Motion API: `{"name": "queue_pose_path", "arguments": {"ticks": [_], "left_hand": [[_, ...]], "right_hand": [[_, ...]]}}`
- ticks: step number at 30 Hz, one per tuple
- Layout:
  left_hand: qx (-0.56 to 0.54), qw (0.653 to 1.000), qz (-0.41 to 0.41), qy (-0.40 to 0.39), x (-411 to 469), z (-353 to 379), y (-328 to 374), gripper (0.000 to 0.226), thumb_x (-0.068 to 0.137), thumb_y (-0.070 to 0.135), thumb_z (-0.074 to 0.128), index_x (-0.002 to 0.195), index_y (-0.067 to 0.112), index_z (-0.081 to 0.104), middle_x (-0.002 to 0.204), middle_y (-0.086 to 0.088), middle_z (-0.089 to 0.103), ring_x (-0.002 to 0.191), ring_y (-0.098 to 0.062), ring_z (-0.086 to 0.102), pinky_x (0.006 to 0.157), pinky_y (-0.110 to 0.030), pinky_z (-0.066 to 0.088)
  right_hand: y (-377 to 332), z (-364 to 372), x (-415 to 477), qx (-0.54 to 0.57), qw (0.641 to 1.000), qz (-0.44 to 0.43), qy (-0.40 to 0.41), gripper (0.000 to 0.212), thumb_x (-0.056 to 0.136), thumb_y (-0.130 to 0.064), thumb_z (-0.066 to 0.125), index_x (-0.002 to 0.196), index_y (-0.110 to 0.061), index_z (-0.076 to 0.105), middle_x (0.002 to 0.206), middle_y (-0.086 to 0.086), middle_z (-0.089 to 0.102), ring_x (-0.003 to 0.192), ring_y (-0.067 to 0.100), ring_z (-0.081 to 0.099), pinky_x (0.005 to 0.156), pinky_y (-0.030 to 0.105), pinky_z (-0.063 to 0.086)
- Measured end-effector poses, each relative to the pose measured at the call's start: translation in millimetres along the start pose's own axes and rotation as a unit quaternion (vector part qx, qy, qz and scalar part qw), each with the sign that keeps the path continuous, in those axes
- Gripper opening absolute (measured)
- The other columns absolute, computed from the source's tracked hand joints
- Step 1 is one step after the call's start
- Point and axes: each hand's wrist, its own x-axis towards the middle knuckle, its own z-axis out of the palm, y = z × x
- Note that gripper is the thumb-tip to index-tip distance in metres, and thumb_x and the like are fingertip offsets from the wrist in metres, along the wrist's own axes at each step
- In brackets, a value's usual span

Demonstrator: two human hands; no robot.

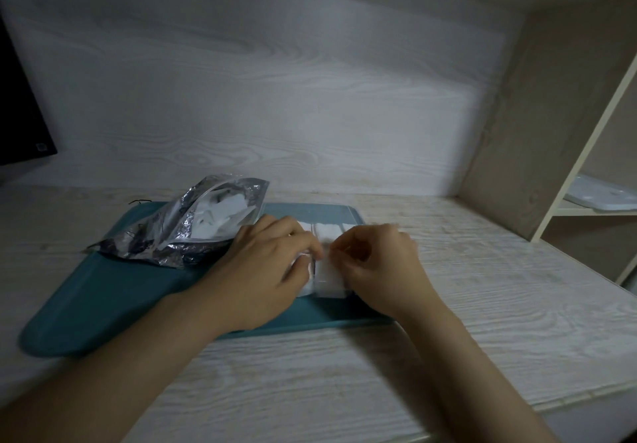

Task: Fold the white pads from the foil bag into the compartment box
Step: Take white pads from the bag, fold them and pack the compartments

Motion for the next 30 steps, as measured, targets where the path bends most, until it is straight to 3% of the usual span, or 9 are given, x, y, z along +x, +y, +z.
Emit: {"name": "queue_pose_path", "arguments": {"ticks": [5,9,12,15,20,22,25,27,30], "left_hand": [[0.060,0.997,0.017,-0.034,0,1,3,0.046,0.094,0.046,0.019,0.109,0.041,0.062,0.115,0.021,0.043,0.111,-0.011,0.037,0.104,-0.040,0.036],[0.008,0.998,0.040,0.044,3,1,-3,0.041,0.094,0.039,0.034,0.111,0.036,0.072,0.109,0.020,0.052,0.108,-0.007,0.043,0.099,-0.032,0.036],[0.012,0.983,0.033,0.181,7,-9,-15,0.027,0.090,0.021,0.051,0.102,0.024,0.075,0.103,0.011,0.062,0.103,-0.011,0.050,0.095,-0.035,0.040],[0.063,0.956,-0.021,0.285,10,-24,-33,0.029,0.085,0.015,0.057,0.109,0.014,0.073,0.110,-0.002,0.063,0.106,-0.020,0.050,0.092,-0.036,0.039],[0.071,0.945,-0.166,0.274,4,-42,-69,0.055,0.079,0.034,0.061,0.130,0.015,0.067,0.135,-0.008,0.061,0.124,-0.033,0.053,0.104,-0.052,0.040],[0.059,0.943,-0.196,0.264,3,-46,-84,0.048,0.076,0.041,0.061,0.117,0.019,0.073,0.125,-0.003,0.069,0.115,-0.032,0.061,0.100,-0.048,0.046],[-0.026,0.929,-0.233,0.286,4,-49,-93,0.026,0.082,0.038,0.067,0.099,0.022,0.077,0.102,0.003,0.077,0.098,-0.026,0.068,0.085,-0.032,0.047],[-0.064,0.922,-0.249,0.290,5,-46,-96,0.015,0.090,0.031,0.070,0.094,0.019,0.077,0.091,0.002,0.078,0.091,-0.027,0.068,0.078,-0.031,0.045],[-0.083,0.915,-0.262,0.294,4,-44,-104,0.027,0.089,0.039,0.061,0.083,0.014,0.071,0.074,-0.001,0.071,0.080,-0.031,0.063,0.069,-0.034,0.043]], "right_hand": [[-3,4,-5,-0.129,0.991,-0.039,-0.022,0.044,0.095,-0.054,0.042,0.073,-0.028,0.069,0.071,-0.011,0.056,0.086,0.016,0.047,0.077,0.038,0.026],[-7,5,-7,-0.184,0.981,-0.058,-0.030,0.048,0.094,-0.054,0.029,0.076,-0.031,0.067,0.082,-0.011,0.047,0.092,0.017,0.039,0.083,0.040,0.028],[-12,4,-9,-0.182,0.980,-0.080,-0.016,0.039,0.092,-0.048,0.033,0.071,-0.030,0.059,0.082,-0.012,0.052,0.091,0.014,0.040,0.085,0.039,0.030],[-19,6,-3,-0.159,0.982,-0.099,0.019,0.026,0.092,-0.038,0.048,0.089,-0.029,0.072,0.092,-0.012,0.064,0.093,0.013,0.049,0.088,0.039,0.036],[-54,21,23,-0.057,0.981,-0.186,0.013,0.036,0.086,-0.003,0.059,0.113,-0.016,0.077,0.109,0.002,0.075,0.099,0.022,0.065,0.088,0.026,0.048],[-71,33,38,-0.056,0.976,-0.210,-0.027,0.043,0.087,0.002,0.055,0.122,-0.013,0.076,0.119,0.006,0.075,0.107,0.024,0.066,0.092,0.022,0.045],[-91,53,62,-0.096,0.966,-0.224,-0.083,0.045,0.093,0.001,0.055,0.133,-0.013,0.070,0.134,0.010,0.070,0.121,0.029,0.064,0.103,0.037,0.052],[-100,65,79,-0.125,0.958,-0.229,-0.116,0.043,0.088,0.001,0.056,0.126,-0.012,0.072,0.128,0.014,0.072,0.115,0.035,0.066,0.095,0.045,0.055],[-112,84,102,-0.157,0.942,-0.253,-0.156,0.049,0.074,-0.008,0.055,0.119,-0.016,0.071,0.123,0.011,0.072,0.111,0.035,0.066,0.084,0.045,0.059]]}}
